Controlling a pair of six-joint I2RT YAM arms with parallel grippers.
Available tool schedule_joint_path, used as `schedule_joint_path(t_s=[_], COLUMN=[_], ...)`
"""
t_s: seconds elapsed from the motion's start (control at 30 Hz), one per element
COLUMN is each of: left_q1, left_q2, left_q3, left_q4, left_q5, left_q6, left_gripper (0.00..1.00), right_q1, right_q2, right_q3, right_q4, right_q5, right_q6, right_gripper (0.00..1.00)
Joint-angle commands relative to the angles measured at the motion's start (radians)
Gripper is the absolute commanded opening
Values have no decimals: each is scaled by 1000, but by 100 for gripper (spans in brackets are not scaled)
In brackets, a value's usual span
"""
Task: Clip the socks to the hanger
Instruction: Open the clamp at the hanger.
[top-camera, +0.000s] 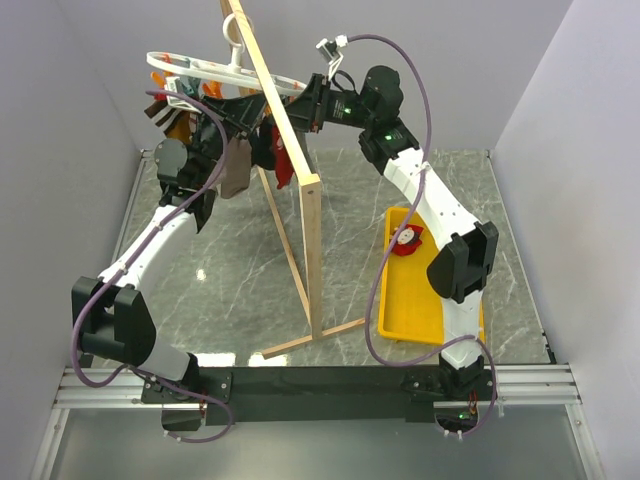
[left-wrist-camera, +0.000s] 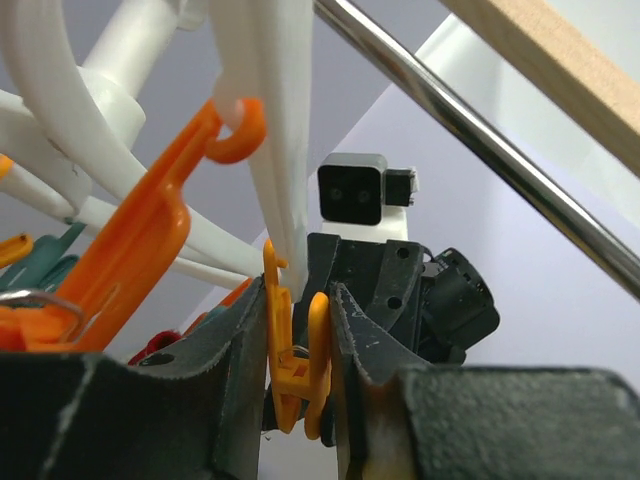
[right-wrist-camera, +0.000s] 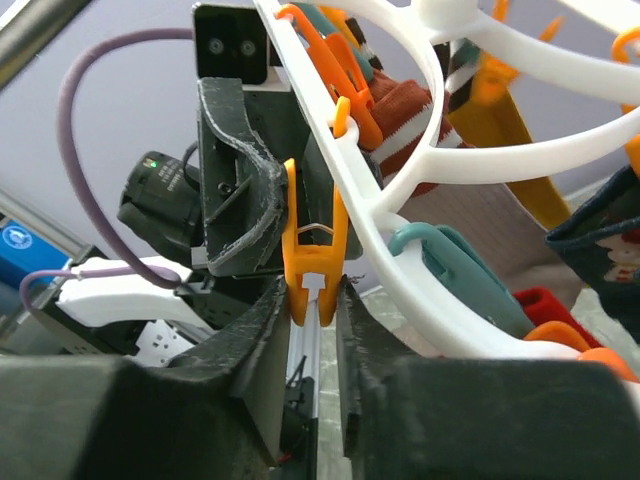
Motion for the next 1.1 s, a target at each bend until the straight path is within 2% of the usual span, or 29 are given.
schedule_joint_path(t_s=[0.0, 0.07, 0.1, 0.2, 0.27, 0.37, 0.47, 0.6, 0.63, 0.7, 0.87, 0.93, 1.07], left_q1=[-4, -4, -4, -4, -4, -4, -4, -4, -4, -4, 1, 4, 15], left_q2=[-28, -36, -38, -48, -54, -61, -65, -65, -65, -71, -67, -65, -70], left_q3=[62, 67, 67, 68, 67, 68, 71, 85, 80, 67, 51, 39, 10], left_q4=[30, 5, 1, -27, -47, -81, -119, -150, -141, -96, -59, -49, -19], left_q5=[32, 24, 18, 8, 2, -2, -5, 45, 65, 111, 176, 177, 166], left_q6=[57, 82, 88, 117, 143, 177, 223, 313, 348, 390, 439, 445, 438], left_gripper=[17, 17, 17, 17, 17, 17, 16, 16, 16, 17, 17, 17, 16], right_q1=[6, 5, 5, -6, -15, -24, -27, -29, -29, -37, -38, -52, -110], right_q2=[-72, -90, -112, -164, -217, -274, -377, -503, -529, -598, -757, -788, -860], right_q3=[30, 26, 23, 1, -25, -55, -89, -215, -288, -363, -678, -776, -946], right_q4=[-76, -128, -148, -245, -332, -450, -577, -676, -687, -705, -658, -655, -610], right_q5=[11, 20, 25, 35, 55, 118, 248, 499, 611, 733, 1059, 1136, 1189], right_q6=[-92, -141, -160, -238, -309, -416, -522, -599, -600, -594, -583, -533, -430], right_gripper=[33, 45, 47, 63, 68, 70, 70, 70, 70, 70, 70, 71, 71])
